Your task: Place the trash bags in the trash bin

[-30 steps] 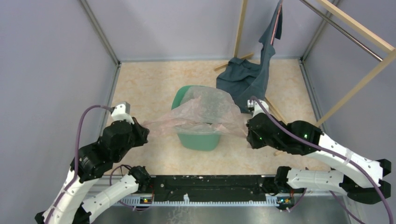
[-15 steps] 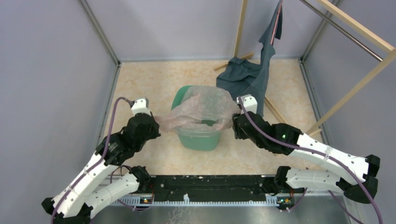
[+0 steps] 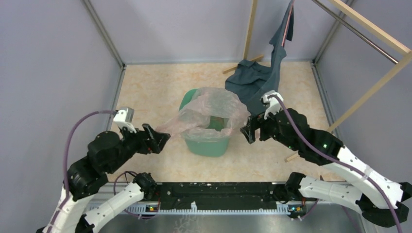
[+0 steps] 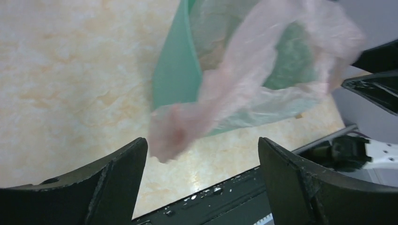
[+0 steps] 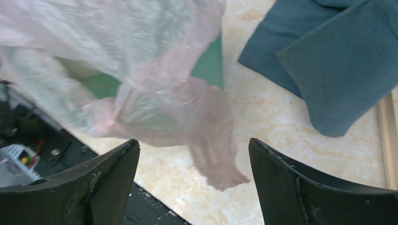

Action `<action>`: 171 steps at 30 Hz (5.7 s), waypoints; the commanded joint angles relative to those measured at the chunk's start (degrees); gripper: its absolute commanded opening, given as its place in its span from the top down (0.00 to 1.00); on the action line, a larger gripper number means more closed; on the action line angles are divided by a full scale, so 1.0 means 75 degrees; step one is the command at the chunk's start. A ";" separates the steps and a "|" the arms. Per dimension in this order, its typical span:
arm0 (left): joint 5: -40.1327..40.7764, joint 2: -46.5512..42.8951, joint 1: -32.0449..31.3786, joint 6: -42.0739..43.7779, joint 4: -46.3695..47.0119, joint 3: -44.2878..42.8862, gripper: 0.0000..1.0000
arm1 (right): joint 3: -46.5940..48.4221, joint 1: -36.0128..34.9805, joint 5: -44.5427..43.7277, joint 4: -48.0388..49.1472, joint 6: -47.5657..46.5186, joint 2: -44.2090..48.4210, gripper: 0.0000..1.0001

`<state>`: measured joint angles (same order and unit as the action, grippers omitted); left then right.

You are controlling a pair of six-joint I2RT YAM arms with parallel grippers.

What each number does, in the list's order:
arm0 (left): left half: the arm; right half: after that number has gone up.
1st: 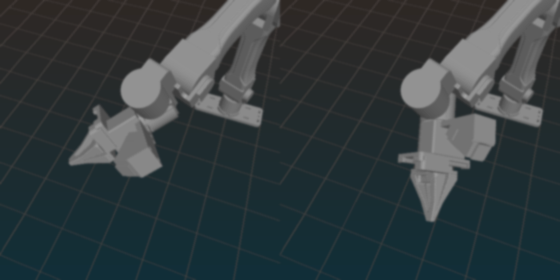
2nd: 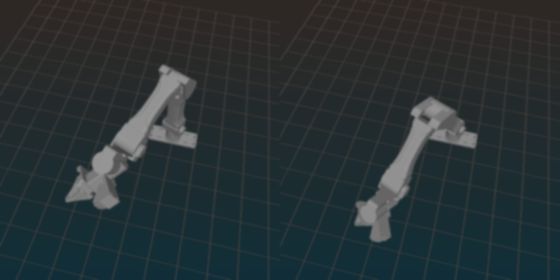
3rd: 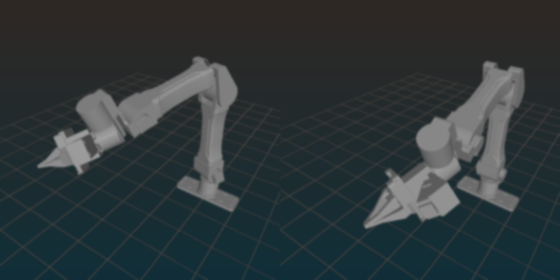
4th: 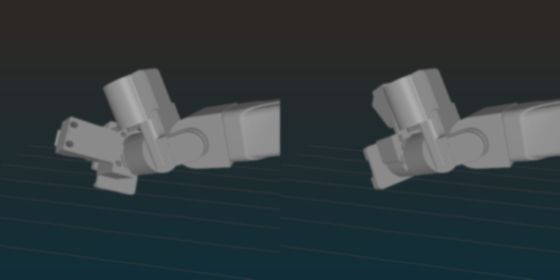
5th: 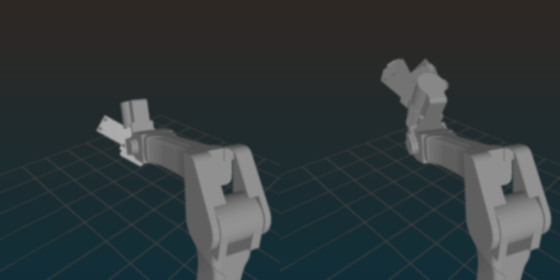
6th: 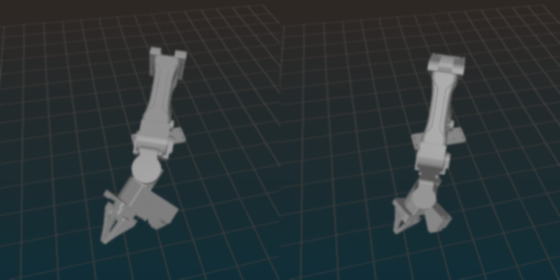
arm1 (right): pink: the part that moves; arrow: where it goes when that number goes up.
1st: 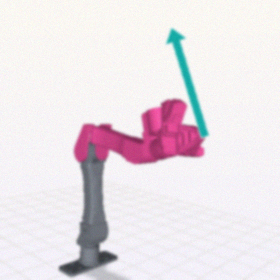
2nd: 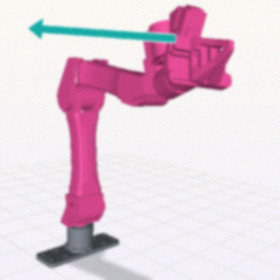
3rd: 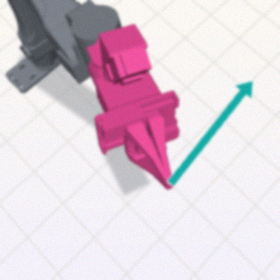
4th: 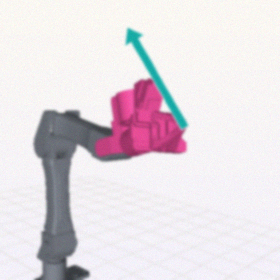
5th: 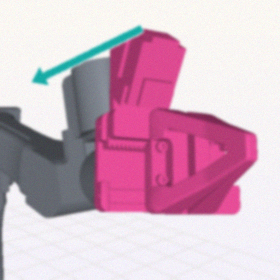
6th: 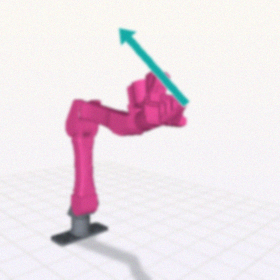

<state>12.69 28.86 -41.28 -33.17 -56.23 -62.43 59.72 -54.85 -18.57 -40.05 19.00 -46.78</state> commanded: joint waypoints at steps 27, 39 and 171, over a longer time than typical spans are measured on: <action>0.0483 0.3661 0.0018 0.2738 0.0708 -0.2167 0.58 | 0.1438 0.0123 -0.0995 0.0978 -0.0654 -0.1292 0.60; 0.0414 0.4501 0.0748 0.3080 0.1415 -0.2234 0.86 | 0.1895 0.1250 -0.0187 0.1308 -0.0567 -0.2308 0.96; -0.5016 0.7010 0.3894 0.2454 0.5016 -0.0875 1.00 | 0.0969 0.4929 0.8014 0.3684 0.0741 -0.3542 0.57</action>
<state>-23.79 82.87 -12.40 -15.64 -20.56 -69.73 67.46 -17.82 39.86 -18.79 21.93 -72.51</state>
